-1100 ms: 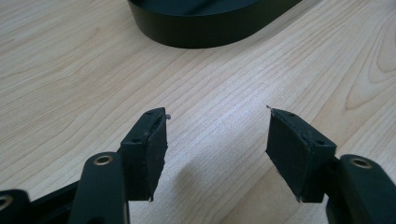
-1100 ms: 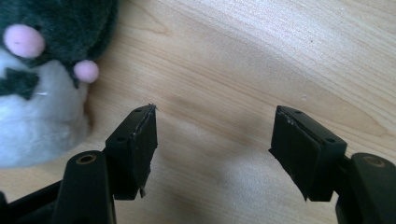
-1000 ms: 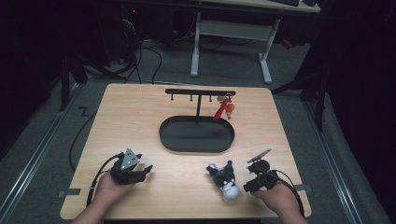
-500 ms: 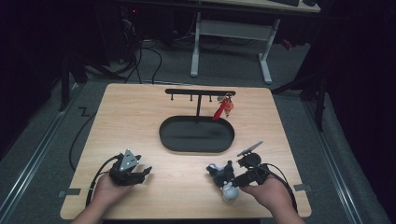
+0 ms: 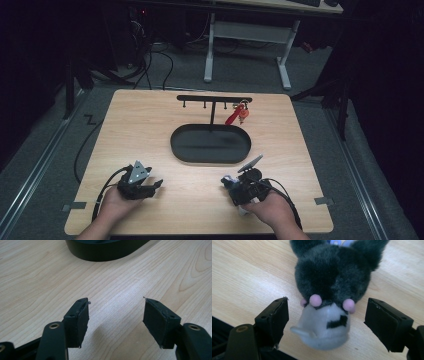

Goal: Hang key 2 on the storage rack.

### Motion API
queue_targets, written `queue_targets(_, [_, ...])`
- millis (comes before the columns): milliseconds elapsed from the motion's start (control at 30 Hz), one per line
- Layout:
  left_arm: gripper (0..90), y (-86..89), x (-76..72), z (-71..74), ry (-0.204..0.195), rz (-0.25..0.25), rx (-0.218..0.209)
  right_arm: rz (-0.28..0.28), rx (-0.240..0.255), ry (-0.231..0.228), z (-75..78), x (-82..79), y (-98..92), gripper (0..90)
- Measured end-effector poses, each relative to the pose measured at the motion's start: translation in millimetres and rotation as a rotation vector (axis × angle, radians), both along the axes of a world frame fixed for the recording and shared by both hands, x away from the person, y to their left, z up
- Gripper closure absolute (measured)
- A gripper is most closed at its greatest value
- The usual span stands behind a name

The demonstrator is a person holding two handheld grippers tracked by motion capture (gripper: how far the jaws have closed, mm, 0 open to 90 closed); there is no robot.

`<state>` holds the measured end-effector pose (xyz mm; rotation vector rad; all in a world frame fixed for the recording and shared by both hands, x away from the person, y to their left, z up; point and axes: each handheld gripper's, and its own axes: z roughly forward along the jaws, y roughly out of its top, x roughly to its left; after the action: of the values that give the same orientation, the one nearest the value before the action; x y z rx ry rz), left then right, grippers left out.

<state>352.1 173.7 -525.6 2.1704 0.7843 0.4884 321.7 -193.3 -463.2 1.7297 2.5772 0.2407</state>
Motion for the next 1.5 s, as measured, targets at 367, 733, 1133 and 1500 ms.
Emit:
queue_targets(367, [37.1, -1.5, 0.1, -1.7, 0.006, -0.007, 0.007, -0.021, -0.008, 0.027, -22.7, 3.2, -4.2, 21.8])
queue_targets(733, [37.1, -1.8, -0.3, -2.0, 0.008, -0.009, 0.012, 0.017, 0.006, 0.035, -27.1, 5.0, -5.6, 38.6])
queue_targets(1133, [37.1, -2.5, -0.1, -2.9, 0.014, -0.016, 0.017, 0.053, -0.006, 0.002, -10.3, 8.5, -5.0, 45.7])
queue_targets(1500, [36.7, -1.0, -0.4, -3.2, 0.013, -0.02, 0.019, 0.058, 0.001, -0.02, 31.2, 21.4, -7.7, 45.8])
